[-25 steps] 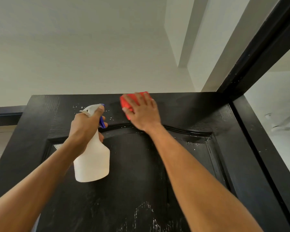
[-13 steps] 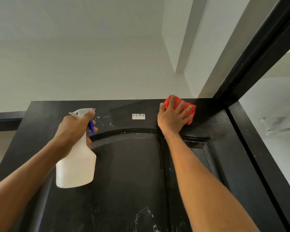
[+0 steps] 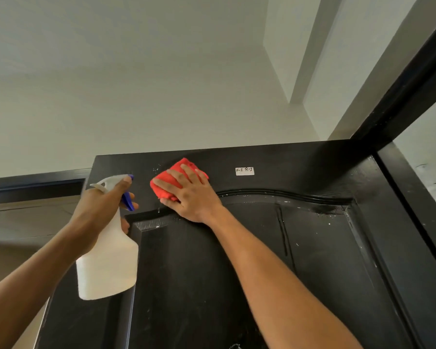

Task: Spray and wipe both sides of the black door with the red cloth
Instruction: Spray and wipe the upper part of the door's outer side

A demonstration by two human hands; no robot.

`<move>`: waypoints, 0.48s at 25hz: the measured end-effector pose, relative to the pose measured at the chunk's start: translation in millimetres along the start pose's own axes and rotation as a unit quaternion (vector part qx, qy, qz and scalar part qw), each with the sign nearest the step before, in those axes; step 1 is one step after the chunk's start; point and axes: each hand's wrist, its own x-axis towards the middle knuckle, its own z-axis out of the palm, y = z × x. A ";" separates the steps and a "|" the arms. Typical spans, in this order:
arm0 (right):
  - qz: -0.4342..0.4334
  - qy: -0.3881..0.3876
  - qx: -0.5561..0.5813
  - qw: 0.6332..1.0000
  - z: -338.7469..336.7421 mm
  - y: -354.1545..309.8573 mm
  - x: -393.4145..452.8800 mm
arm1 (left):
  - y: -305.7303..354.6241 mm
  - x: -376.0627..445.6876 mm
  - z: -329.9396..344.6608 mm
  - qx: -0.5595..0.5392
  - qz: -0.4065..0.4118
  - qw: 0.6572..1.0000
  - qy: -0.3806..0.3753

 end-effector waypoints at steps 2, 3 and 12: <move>0.011 0.016 -0.014 1.000 -7.4 33.2 -30.5 | 1.4 -4.2 7.6 -0.018 -0.012 1.000 -0.020; 0.057 0.017 -0.017 0.998 -12.5 52.2 -47.8 | 3.6 -5.0 14.0 -0.026 -0.014 0.999 -0.027; 0.507 0.114 0.038 0.853 -21.8 63.7 -93.0 | -5.9 -13.1 28.9 0.010 -0.022 1.000 -0.020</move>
